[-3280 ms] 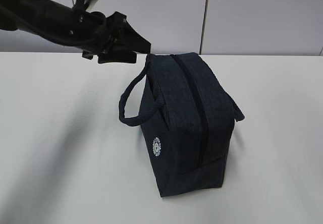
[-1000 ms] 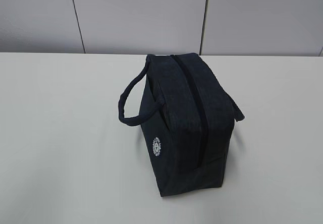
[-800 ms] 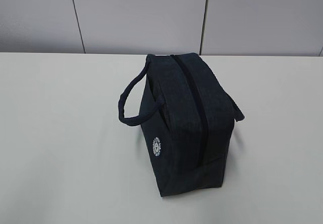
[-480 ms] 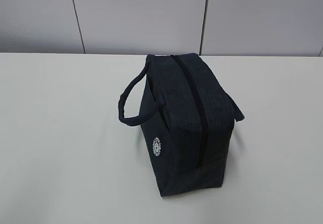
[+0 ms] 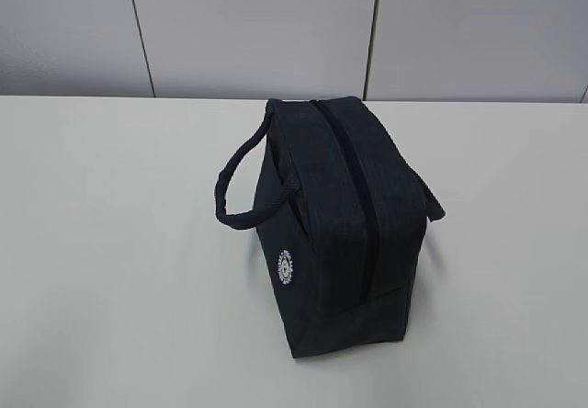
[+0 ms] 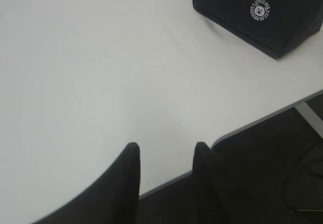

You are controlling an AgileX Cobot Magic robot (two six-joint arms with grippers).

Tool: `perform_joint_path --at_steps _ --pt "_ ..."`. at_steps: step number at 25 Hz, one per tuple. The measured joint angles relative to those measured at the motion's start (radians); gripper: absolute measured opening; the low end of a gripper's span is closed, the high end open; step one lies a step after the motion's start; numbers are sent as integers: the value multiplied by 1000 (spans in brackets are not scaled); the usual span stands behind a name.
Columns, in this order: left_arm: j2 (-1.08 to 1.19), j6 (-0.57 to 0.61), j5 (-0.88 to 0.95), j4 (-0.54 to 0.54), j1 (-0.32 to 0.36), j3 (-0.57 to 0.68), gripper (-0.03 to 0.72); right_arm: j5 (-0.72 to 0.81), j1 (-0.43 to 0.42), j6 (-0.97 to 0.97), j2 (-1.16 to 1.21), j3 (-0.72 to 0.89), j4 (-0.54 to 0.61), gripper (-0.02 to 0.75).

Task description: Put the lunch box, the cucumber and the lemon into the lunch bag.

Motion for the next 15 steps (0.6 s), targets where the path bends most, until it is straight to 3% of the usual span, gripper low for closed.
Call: perform_joint_path --at_steps 7,15 --pt "0 11 -82 37 0 34 237 -8 0 4 0 2 0 253" --pt "0 13 -88 41 0 36 237 -8 0 4 0 2 0 241"
